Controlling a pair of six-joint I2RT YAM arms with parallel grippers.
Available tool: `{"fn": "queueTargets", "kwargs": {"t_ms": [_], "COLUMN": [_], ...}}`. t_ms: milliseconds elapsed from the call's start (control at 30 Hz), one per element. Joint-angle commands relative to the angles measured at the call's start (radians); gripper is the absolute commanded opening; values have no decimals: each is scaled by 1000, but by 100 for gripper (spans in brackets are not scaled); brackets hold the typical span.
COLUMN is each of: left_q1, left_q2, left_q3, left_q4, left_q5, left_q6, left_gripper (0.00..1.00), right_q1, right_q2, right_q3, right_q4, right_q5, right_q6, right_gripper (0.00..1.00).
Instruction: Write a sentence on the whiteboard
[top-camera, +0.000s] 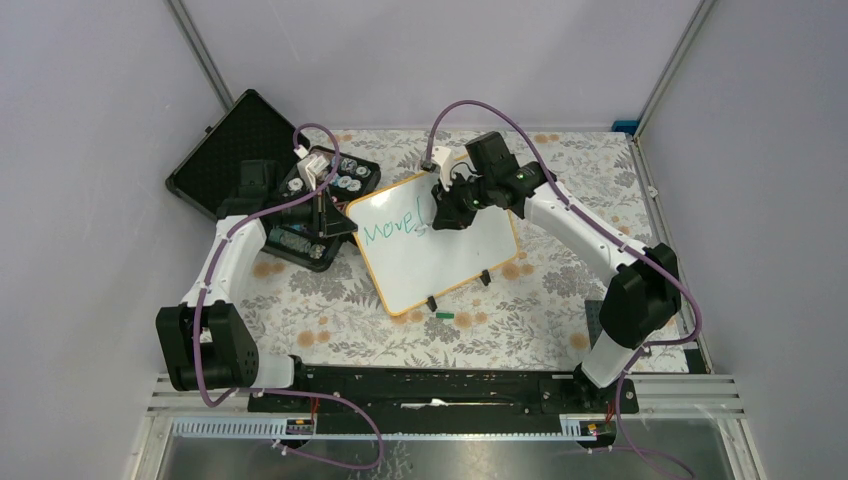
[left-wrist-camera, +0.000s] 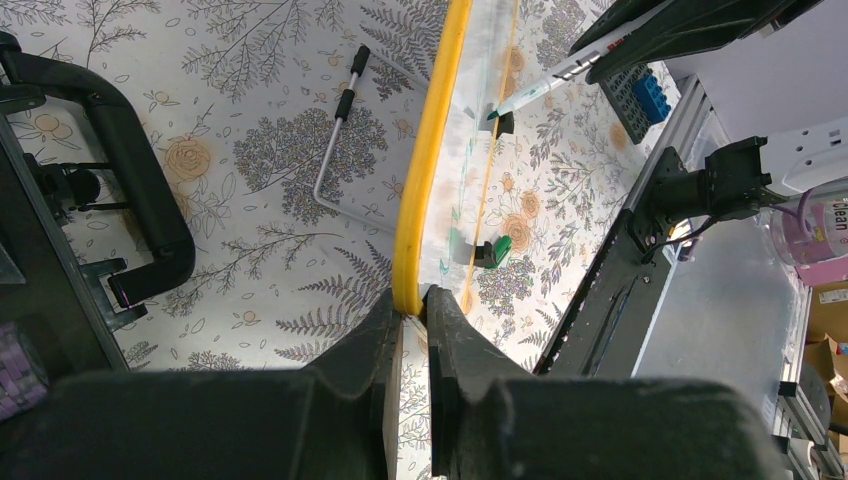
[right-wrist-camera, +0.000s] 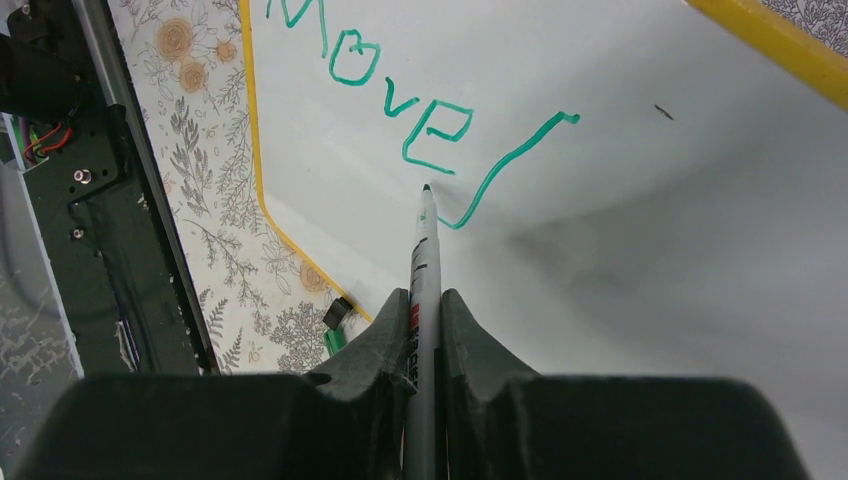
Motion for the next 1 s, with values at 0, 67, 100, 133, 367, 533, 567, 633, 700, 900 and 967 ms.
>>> {"fn": "queueTargets", "kwargs": {"t_ms": [0, 67, 100, 133, 367, 533, 567, 633, 700, 900, 967], "left_q1": [-4, -4, -6, -5, -6, -5, -5, -5, -6, -6, -6], "left_q2": [8, 8, 8, 7, -1, -1, -1, 2, 5, 6, 4], "left_q3": [-6, -4, -5, -4, -7, -9, -9, -6, -5, -6, -7], "left_q4": [25, 24, 23, 23, 24, 24, 24, 24, 24, 24, 23], "left_q5": [-14, -11, -12, -13, -19, -19, -19, -20, -20, -22, -24], "left_q6": [60, 60, 60, 60, 59, 60, 60, 60, 60, 60, 60], "left_gripper": [0, 0, 0, 0, 0, 0, 0, 0, 0, 0, 0], "right_q1": [-6, -14, -18, -19, -21, -21, -21, -23, -24, -44, -52], "right_q2": [-49, -47, -44, -40, -18, -7, -4, 1, 4, 2, -1], "right_q3": [46, 55, 59, 64, 81, 90, 93, 99, 98, 88, 86], "right_q4": [-2, 0, 0, 5, 28, 36, 37, 35, 34, 36, 35], "right_q5": [-23, -11, -1, 8, 28, 41, 48, 58, 71, 86, 86], "right_q6": [-2, 0, 2, 6, 20, 22, 22, 20, 17, 9, 8], "right_gripper": [0, 0, 0, 0, 0, 0, 0, 0, 0, 0, 0]}}
